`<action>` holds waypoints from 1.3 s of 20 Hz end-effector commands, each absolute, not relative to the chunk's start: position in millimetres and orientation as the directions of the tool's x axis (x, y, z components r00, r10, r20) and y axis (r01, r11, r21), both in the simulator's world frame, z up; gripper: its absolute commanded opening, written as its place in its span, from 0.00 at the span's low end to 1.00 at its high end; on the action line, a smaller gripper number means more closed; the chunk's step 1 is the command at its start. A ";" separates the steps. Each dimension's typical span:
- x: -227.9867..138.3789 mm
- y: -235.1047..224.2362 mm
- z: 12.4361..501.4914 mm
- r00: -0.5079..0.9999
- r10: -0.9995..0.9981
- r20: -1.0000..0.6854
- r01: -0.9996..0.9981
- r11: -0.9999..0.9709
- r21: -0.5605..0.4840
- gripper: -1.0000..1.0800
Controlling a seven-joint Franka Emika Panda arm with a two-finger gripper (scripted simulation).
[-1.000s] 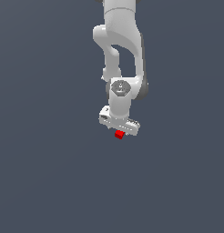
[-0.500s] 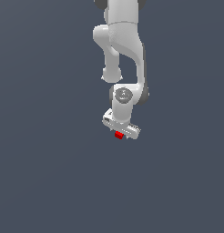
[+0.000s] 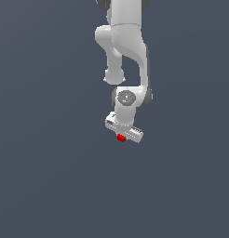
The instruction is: Pick up the red cube and move it to a goal position.
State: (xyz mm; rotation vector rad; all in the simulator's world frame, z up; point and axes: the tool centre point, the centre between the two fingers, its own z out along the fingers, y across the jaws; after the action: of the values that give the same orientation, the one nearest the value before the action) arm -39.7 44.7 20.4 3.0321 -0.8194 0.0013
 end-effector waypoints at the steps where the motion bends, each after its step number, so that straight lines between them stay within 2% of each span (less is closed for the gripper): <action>1: -39.8 44.2 20.0 0.864 -0.504 0.001 -0.504 -0.864 0.001 0.00; 13: -37.1 31.4 49.5 0.864 -0.504 0.001 -0.504 -0.864 0.000 0.00; 26: -25.1 -22.8 169.2 0.863 -0.505 0.000 -0.505 -0.863 0.000 0.00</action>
State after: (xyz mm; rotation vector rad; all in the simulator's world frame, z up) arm -26.5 -15.1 151.8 3.0323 -0.8212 -0.0004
